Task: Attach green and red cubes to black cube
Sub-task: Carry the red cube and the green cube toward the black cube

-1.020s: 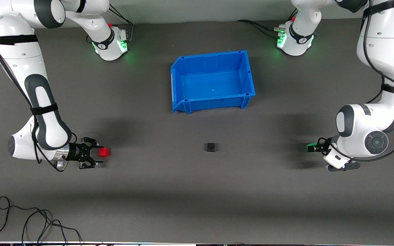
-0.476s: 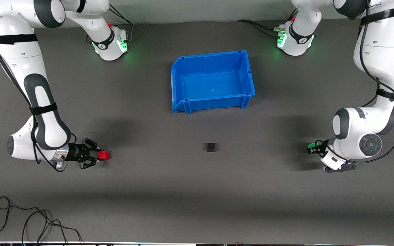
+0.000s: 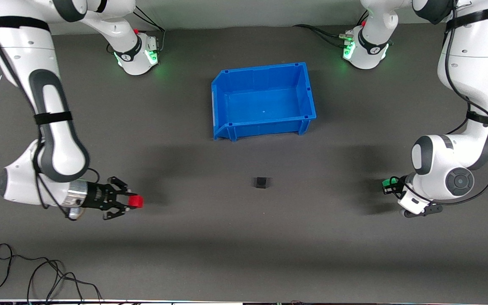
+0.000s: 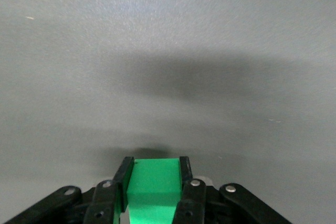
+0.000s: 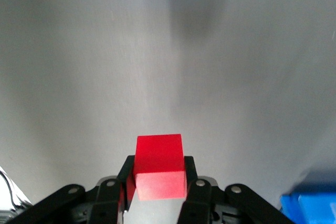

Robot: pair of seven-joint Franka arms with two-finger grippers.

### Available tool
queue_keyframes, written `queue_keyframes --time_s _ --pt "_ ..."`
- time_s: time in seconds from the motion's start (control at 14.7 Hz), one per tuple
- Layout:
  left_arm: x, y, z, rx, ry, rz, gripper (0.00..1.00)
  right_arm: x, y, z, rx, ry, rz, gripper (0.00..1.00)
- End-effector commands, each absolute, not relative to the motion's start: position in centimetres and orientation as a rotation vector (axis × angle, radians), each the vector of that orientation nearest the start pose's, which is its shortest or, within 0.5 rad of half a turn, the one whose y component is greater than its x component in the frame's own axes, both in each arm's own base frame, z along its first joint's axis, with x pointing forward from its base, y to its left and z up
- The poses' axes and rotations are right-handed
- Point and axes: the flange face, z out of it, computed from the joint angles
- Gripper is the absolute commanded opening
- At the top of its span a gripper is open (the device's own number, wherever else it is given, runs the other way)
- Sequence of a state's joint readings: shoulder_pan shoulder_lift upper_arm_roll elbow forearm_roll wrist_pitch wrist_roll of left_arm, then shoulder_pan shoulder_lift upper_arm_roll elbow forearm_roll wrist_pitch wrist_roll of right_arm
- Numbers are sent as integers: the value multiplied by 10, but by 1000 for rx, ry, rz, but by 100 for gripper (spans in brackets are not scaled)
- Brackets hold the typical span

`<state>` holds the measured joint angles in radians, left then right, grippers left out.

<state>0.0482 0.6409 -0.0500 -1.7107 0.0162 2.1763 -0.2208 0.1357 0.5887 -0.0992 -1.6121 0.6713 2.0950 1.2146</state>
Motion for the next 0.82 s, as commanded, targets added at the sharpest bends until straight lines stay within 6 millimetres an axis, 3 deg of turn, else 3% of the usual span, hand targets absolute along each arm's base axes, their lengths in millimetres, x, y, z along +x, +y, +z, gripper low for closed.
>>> queue_keyframes --time_s 0.0,0.14,0.2,0.34,0.54,0.75 --pt "674 -31 258 -3066 -577 298 0 682 94 280 -1946 1944 552 28" --pt "686 -70 277 -3065 -836 300 0 682 128 280 -1937 1962 513 28" --pt "684 -87 278 -3042 -972 327 0 679 154 277 -1931 1969 501 28" --pt "673 -139 267 -2979 -1054 359 0 675 204 268 -1891 2010 465 28" --pt "664 -189 255 -2828 -1353 338 0 665 280 261 -1824 2063 439 28" --pt "657 -245 244 -2650 -1749 264 0 652 333 250 -1805 2080 437 29"
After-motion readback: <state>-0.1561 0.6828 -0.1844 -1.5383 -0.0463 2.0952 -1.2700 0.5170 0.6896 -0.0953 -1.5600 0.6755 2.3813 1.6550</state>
